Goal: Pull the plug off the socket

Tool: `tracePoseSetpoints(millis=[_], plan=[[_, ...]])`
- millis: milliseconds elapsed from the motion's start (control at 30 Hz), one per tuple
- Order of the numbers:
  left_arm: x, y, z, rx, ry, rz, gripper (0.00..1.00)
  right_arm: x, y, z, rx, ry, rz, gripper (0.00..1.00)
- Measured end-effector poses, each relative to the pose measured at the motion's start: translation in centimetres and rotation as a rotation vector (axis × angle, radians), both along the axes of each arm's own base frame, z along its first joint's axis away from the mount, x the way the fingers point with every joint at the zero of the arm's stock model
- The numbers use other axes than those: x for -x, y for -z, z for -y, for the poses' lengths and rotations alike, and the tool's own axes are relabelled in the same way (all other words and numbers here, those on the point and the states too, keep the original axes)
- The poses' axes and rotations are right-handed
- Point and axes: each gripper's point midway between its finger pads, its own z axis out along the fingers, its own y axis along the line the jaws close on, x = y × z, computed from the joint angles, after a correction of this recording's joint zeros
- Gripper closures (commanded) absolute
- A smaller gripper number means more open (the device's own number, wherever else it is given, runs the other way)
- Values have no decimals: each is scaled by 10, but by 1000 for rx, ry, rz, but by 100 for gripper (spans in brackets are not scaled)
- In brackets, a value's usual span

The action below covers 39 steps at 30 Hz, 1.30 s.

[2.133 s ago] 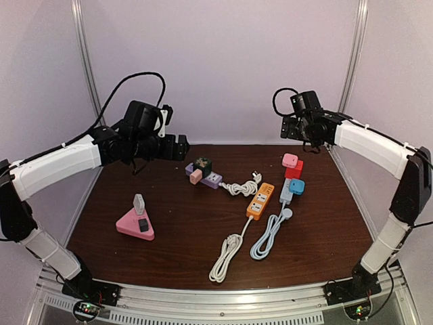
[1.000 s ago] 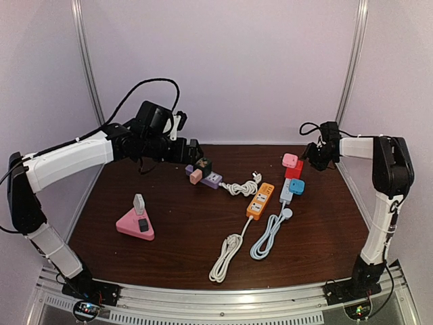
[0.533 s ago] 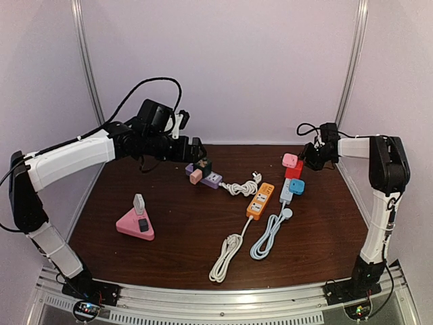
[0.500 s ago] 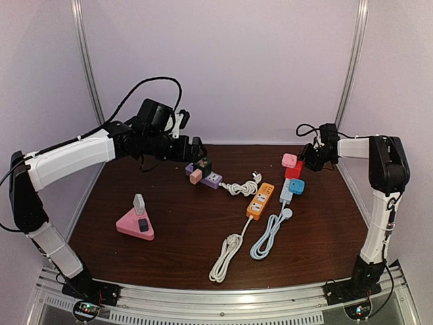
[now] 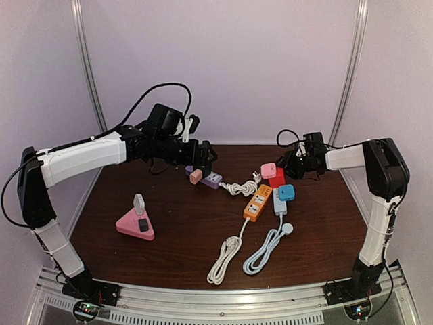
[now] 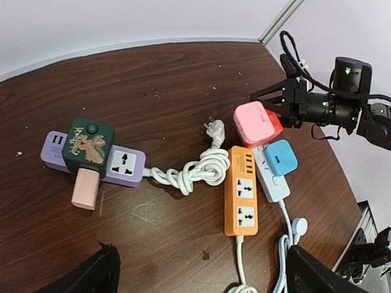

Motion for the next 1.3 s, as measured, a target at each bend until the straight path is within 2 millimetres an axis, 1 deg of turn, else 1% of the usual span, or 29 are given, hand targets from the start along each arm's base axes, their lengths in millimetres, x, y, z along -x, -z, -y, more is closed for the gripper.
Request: tracePoseSetpoints(millis=[133,233,333,433,600,700,833,933,1000,1033,1133,1267,1300], plan=[[1,11,15,20,17,-25,5,20,-4,-42,-55,-80,4,44],[2,22,25,31,23,-48,7,32,-9,-65,-88,-122,5,42],[1,36,37,48,25,-78,10,41,-15,-81,-104,-152,19,41],[0,55,50,63,18,-119,12,44,-19,-89,-106,-170,33,39],[-4,86,71,126,-20,-197,12,46,-17,-87,-65,-193,45,32],[-9,103,86,180,-32,-229,12,49,-16,-86,-30,-216,55,32],[-13,130,110,234,-37,-279,12,54,-14,-83,13,-244,68,31],[-13,142,125,269,-39,-309,12,61,-9,-74,32,-249,67,28],[-13,145,131,285,-40,-322,12,69,-2,-66,29,-253,42,25],[-13,145,135,298,-39,-324,12,72,-2,-63,25,-251,38,23],[-16,137,146,339,-33,-321,12,80,0,-57,32,-259,33,19],[-20,131,151,381,-34,-319,12,90,3,-50,40,-260,25,18],[-20,131,152,388,-35,-321,12,92,3,-50,43,-264,26,16]])
